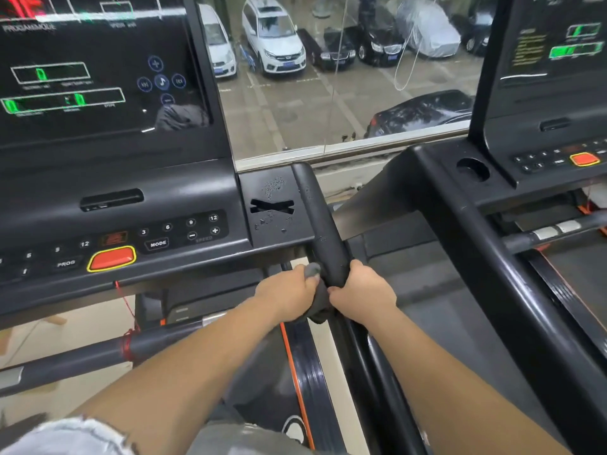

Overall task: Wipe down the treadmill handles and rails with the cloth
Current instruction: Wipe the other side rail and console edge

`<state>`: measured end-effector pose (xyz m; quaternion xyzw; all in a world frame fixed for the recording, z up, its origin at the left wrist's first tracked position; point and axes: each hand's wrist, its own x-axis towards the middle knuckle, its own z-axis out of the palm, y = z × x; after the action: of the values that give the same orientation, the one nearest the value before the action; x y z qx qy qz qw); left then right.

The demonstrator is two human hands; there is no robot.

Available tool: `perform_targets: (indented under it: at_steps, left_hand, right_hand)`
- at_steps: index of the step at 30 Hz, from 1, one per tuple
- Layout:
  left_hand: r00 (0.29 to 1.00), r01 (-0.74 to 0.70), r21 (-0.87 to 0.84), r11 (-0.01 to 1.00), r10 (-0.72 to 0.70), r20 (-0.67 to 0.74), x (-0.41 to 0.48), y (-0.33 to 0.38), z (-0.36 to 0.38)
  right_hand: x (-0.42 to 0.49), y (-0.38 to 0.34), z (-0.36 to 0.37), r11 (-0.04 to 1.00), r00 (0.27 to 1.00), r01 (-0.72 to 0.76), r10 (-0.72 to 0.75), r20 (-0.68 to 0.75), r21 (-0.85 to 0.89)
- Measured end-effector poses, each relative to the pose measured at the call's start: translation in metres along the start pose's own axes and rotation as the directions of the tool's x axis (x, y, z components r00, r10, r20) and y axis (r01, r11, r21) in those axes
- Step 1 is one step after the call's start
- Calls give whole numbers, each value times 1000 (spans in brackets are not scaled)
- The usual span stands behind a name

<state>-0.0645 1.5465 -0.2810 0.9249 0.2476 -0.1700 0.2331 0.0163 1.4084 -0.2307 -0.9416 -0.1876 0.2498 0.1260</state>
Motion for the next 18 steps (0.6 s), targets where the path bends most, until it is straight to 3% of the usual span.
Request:
perform_targets:
  at_steps: [3, 7, 10, 13, 15, 18]
  left_hand:
    - [963, 18, 227, 974, 44, -266, -38, 8, 28]
    - [892, -141, 288, 947, 248, -378, -52, -11, 48]
    - [937, -150, 327, 933, 239, -254, -35, -16, 28]
    - [993, -108, -57, 993, 104, -59, -16, -12, -10]
    - [997, -64, -106, 992, 69, 46, -8, -4, -20]
    - [977, 21, 100, 995, 1, -213, -33, 3, 13]
  right_hand:
    - [0, -1, -3, 1000, 1000, -8, 8, 20, 26]
    - [-1, -3, -5, 999, 1000, -18, 17, 20, 42]
    - [-2, -3, -6, 996, 1000, -4, 4, 6, 86]
    - [-4, -3, -6, 996, 1000, 5, -5, 0, 86]
    - [-5, -2, -3, 997, 1000, 16, -16, -5, 75]
    - [-4, 2, -2, 997, 999, 32, -31, -8, 70]
